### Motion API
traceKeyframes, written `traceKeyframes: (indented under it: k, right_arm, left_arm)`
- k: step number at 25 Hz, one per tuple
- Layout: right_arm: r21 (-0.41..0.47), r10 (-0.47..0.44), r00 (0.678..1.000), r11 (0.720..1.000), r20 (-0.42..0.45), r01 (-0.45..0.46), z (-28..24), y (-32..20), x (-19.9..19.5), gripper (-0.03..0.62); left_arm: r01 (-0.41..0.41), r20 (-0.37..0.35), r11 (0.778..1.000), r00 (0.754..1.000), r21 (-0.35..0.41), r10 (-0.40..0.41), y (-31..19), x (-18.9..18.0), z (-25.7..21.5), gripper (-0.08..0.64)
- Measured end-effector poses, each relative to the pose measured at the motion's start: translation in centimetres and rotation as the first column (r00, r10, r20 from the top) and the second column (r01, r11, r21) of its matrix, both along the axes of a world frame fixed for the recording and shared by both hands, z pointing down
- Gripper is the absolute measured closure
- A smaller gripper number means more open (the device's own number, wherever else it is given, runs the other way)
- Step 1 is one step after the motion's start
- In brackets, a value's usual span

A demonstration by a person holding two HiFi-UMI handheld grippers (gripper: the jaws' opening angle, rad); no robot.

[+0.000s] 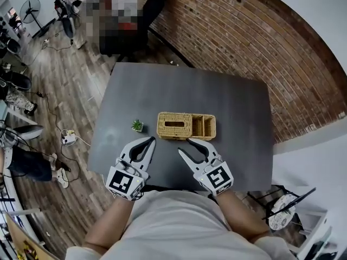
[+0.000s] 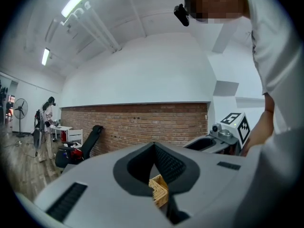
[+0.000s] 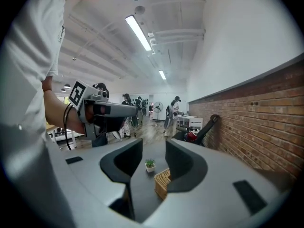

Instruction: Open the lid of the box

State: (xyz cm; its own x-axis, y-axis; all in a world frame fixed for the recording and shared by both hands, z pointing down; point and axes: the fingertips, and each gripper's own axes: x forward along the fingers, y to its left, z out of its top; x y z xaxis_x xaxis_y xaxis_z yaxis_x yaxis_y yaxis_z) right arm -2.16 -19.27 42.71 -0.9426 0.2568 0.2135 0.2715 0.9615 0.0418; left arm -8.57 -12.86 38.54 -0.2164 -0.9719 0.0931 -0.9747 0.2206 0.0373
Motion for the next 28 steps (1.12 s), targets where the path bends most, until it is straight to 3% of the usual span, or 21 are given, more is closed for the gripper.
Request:
traceKeyframes:
  k: [10, 17, 28]
  right_arm:
    - [0.001, -0.035, 0.993, 0.999, -0.115, 0.035, 5.6, -1.2, -2.7, 0.416]
    - [0.002, -0.062, 0.978, 0.998, -0.201, 0.063, 9.2, -3.1, -5.2, 0.396]
    - [0.002, -0.159, 0.917, 0.985, -0.366, 0.171, 16.1, -3.4, -8.3, 0.344]
  left_arm:
    - [-0.018, -0.052, 0.999, 0.999, -0.043, 0.016, -2.0, -2.4, 3.9, 0.548]
    - [-0.044, -0.111, 0.993, 0.993, -0.111, 0.032, -3.3, -4.6, 8.6, 0.548]
    - [-0.088, -0.171, 0.979, 0.984, -0.183, 0.056, -5.2, -7.9, 13.5, 0.548]
